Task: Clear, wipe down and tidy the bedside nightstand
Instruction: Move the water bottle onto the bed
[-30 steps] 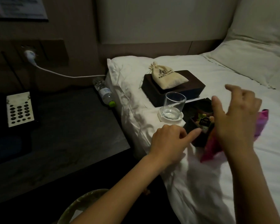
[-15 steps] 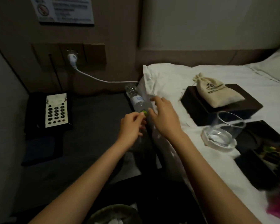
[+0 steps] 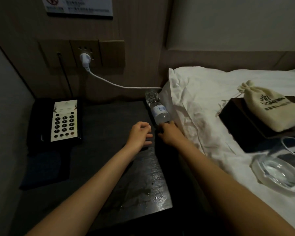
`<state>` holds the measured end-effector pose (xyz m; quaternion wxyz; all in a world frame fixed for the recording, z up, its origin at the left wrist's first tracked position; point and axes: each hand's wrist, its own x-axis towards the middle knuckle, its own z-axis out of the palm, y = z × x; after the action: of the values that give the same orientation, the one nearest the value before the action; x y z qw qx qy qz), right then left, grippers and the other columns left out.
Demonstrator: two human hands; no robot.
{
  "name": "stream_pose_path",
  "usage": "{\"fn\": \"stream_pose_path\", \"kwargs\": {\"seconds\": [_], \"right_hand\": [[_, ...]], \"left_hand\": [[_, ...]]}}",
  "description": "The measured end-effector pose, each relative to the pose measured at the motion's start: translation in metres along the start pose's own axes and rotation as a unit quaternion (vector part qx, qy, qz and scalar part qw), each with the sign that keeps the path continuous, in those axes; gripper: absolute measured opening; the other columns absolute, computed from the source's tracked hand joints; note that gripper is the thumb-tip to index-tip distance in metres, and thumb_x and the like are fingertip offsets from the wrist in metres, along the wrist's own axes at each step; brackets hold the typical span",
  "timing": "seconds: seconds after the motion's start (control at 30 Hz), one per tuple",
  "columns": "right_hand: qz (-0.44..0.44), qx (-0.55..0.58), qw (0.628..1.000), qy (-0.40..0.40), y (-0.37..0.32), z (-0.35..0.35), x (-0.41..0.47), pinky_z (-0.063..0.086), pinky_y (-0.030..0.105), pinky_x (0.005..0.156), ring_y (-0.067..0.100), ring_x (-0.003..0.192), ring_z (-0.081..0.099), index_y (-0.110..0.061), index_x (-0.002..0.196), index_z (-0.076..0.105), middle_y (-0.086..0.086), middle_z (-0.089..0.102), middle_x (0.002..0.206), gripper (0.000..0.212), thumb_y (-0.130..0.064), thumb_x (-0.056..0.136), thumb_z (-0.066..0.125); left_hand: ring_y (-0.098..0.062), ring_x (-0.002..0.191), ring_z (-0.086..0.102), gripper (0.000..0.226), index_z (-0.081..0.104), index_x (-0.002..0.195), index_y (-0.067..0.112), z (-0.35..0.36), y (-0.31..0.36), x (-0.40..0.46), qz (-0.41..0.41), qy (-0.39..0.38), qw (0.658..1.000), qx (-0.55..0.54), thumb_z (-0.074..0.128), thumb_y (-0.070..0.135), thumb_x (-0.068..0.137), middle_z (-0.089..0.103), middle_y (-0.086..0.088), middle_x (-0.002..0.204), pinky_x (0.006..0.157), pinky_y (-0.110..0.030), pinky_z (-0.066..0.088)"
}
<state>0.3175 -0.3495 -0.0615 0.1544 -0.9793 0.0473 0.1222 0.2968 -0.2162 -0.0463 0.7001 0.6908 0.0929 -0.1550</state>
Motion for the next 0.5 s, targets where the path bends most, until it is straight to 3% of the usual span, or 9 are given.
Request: {"fn": "stream_pose_path", "kwargs": {"seconds": [0.1, 0.2, 0.27, 0.33, 0.4, 0.5], "right_hand": [[-0.044, -0.001, 0.998, 0.053, -0.003, 0.004, -0.007, 0.050, 0.039, 0.090, 0.038, 0.111, 0.060, -0.016, 0.122, 0.063, 0.021, 0.059, 0.125, 0.030, -0.031, 0.097, 0.054], [-0.034, 0.043, 0.991, 0.124, -0.002, 0.003, -0.019, 0.051, 0.038, 0.084, 0.035, 0.105, 0.064, -0.015, 0.113, 0.068, 0.017, 0.067, 0.112, 0.025, -0.031, 0.097, 0.055], [-0.016, 0.143, 0.975, 0.169, 0.000, -0.004, -0.029, 0.052, 0.038, 0.085, 0.030, 0.098, 0.065, -0.012, 0.105, 0.071, 0.015, 0.071, 0.104, 0.021, -0.026, 0.097, 0.059], [-0.012, 0.309, 0.934, 0.179, 0.000, -0.014, -0.044, 0.052, 0.040, 0.076, 0.023, 0.076, 0.064, -0.010, 0.087, 0.070, 0.012, 0.071, 0.084, 0.014, -0.017, 0.095, 0.061], [-0.015, 0.426, 0.887, 0.179, -0.003, -0.025, -0.066, 0.047, 0.033, 0.058, 0.013, 0.054, 0.055, -0.009, 0.079, 0.069, 0.007, 0.064, 0.065, 0.017, -0.010, 0.094, 0.061], [-0.036, 0.456, 0.872, 0.176, -0.002, -0.035, -0.106, 0.045, 0.026, 0.047, 0.013, 0.048, 0.055, 0.000, 0.086, 0.072, 0.011, 0.064, 0.064, 0.016, -0.009, 0.095, 0.061]], "left_hand": [[-0.029, 0.104, 0.057, 0.035, 0.041, 0.135, -0.001, 0.000, -0.004, 0.000, -0.013, -0.019, 1.000, -0.020, 0.042, 0.011, 0.101, 0.052, -0.020, 0.120, 0.074, -0.037, 0.052], [-0.034, 0.119, 0.055, 0.041, 0.035, 0.140, 0.003, 0.000, -0.003, -0.002, -0.028, -0.031, 0.998, -0.056, 0.044, 0.013, 0.101, 0.051, -0.022, 0.132, 0.082, -0.044, 0.053], [-0.034, 0.123, 0.053, 0.046, 0.031, 0.144, 0.005, 0.001, -0.001, -0.003, -0.036, -0.036, 0.996, -0.073, 0.044, 0.015, 0.101, 0.048, -0.022, 0.136, 0.086, -0.045, 0.052], [-0.035, 0.123, 0.052, 0.048, 0.029, 0.145, 0.005, 0.003, 0.001, -0.006, -0.043, -0.036, 0.994, -0.095, 0.044, 0.017, 0.101, 0.047, -0.022, 0.137, 0.086, -0.044, 0.051], [-0.033, 0.116, 0.057, 0.039, 0.038, 0.138, 0.006, 0.006, 0.002, -0.010, -0.046, -0.049, 0.991, -0.115, 0.045, 0.020, 0.101, 0.051, -0.022, 0.133, 0.083, -0.043, 0.053], [-0.027, 0.092, 0.070, 0.032, 0.055, 0.120, 0.001, 0.014, 0.006, -0.020, -0.053, -0.085, 0.982, -0.162, 0.049, 0.025, 0.099, 0.071, -0.018, 0.104, 0.076, -0.041, 0.058]]}}
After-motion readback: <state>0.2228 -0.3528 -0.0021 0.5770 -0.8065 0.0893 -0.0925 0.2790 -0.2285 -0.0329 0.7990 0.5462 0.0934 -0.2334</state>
